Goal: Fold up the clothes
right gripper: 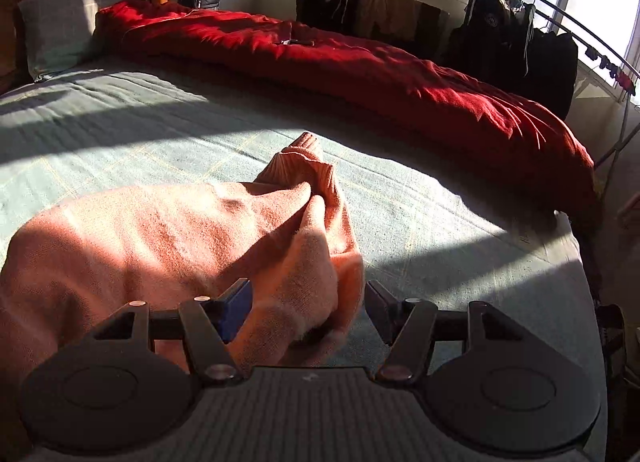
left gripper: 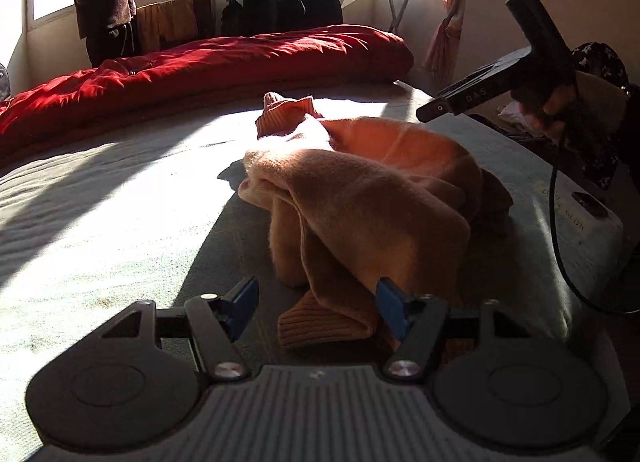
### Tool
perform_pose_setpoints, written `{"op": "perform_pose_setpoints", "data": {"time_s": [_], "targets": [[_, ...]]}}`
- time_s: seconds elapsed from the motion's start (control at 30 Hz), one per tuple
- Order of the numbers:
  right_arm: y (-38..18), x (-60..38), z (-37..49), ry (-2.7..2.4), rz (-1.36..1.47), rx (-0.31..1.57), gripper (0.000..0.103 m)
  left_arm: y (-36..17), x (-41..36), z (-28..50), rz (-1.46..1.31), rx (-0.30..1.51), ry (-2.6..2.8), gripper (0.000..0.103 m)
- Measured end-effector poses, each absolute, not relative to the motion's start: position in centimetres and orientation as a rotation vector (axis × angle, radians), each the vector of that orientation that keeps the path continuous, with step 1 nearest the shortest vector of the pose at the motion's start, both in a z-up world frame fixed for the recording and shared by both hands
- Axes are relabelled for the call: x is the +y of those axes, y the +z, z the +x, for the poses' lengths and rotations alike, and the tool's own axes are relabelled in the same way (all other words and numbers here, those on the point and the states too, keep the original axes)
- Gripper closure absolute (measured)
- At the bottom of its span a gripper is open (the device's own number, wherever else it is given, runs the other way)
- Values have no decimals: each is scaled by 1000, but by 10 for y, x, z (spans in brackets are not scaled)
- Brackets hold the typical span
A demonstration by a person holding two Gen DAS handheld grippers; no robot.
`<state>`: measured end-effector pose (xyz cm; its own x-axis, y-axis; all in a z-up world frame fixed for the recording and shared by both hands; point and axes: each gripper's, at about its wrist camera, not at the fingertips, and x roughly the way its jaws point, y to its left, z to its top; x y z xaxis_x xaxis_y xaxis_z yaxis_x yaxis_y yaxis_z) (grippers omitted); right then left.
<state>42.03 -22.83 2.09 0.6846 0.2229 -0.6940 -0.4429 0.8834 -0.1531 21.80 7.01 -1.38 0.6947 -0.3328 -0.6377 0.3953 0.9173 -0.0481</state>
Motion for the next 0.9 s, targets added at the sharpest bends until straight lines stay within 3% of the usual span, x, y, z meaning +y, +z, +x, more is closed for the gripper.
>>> {"op": "perform_pose_setpoints", "data": {"time_s": [0.4, 0.5, 0.67, 0.9], "targets": [[-17, -294, 354, 408, -201, 785, 38, -11, 21, 189, 136, 744, -472, 35], [-26, -293, 349, 420, -230, 785, 46, -11, 9, 188, 149, 750, -485, 35], [-40, -290, 350, 437, -256, 805, 69, -10, -9, 191, 182, 756, -498, 35], [-56, -288, 360, 434, -232, 863, 69, -14, -25, 199, 214, 770, -501, 35]]}}
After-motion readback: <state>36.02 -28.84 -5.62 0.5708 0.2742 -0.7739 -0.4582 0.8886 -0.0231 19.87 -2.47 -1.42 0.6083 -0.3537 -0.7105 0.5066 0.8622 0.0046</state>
